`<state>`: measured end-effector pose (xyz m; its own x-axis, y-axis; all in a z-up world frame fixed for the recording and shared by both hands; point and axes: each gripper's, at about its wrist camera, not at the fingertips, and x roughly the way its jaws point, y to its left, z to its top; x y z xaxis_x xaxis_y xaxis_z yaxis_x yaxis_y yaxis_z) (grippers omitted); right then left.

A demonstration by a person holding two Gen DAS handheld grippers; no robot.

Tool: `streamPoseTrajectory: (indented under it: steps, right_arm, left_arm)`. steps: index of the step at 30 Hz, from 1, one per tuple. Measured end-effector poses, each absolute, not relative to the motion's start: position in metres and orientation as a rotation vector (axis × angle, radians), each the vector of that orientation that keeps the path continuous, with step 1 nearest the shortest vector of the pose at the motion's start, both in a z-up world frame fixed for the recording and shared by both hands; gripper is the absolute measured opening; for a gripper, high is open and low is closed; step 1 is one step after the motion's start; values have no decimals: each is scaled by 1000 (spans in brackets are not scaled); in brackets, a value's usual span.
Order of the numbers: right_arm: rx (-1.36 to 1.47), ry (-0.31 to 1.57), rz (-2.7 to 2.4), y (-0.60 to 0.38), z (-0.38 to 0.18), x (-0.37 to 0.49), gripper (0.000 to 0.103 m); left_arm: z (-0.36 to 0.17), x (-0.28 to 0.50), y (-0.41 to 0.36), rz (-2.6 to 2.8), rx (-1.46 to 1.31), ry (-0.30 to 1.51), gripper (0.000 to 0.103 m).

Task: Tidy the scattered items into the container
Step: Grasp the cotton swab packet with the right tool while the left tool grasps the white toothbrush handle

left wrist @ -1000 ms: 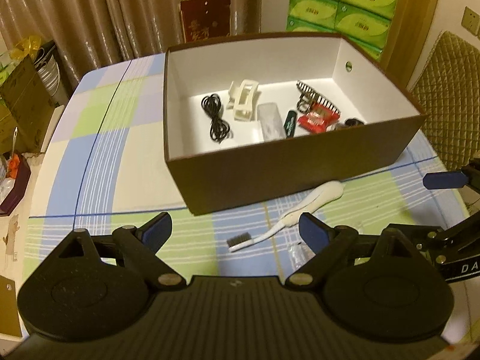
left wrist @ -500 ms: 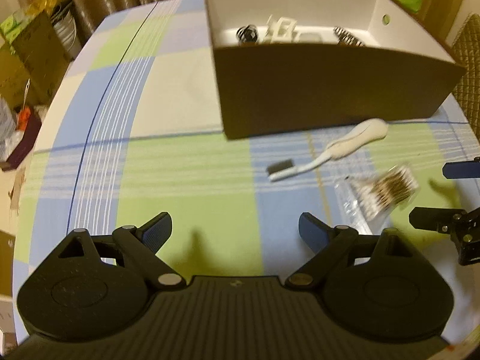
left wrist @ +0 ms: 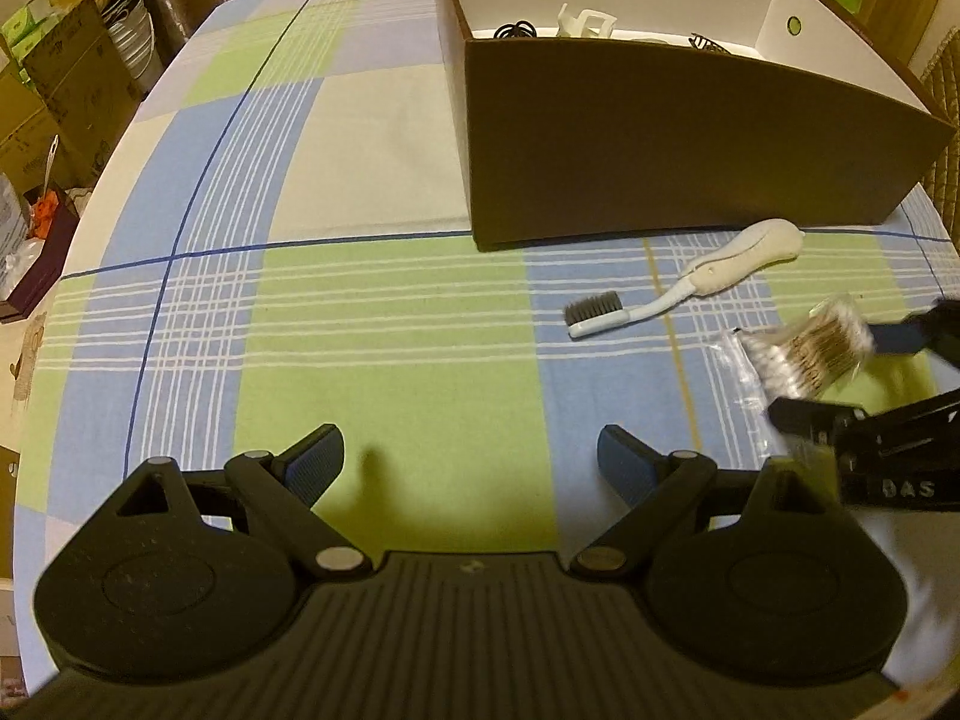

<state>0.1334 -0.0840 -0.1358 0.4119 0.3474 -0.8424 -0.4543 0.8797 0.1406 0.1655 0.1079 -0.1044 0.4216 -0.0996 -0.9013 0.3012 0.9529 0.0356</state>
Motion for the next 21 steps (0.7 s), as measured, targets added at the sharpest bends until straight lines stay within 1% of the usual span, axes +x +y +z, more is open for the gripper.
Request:
streamPoseTrajectory:
  steps: [4,13,21]
  right_arm:
    - [-117,1036,498,-99,-134,131,63]
    - [-52,1076,434,-154,-131,123,63]
    - [-1,1084,373,-182,-128,117,63]
  left_arm:
    - [-105,166,104,-277,208,1103,89]
    - [-101,165,67,-465,284,1024,87]
    - [-101,180,19,-682,383,904,70]
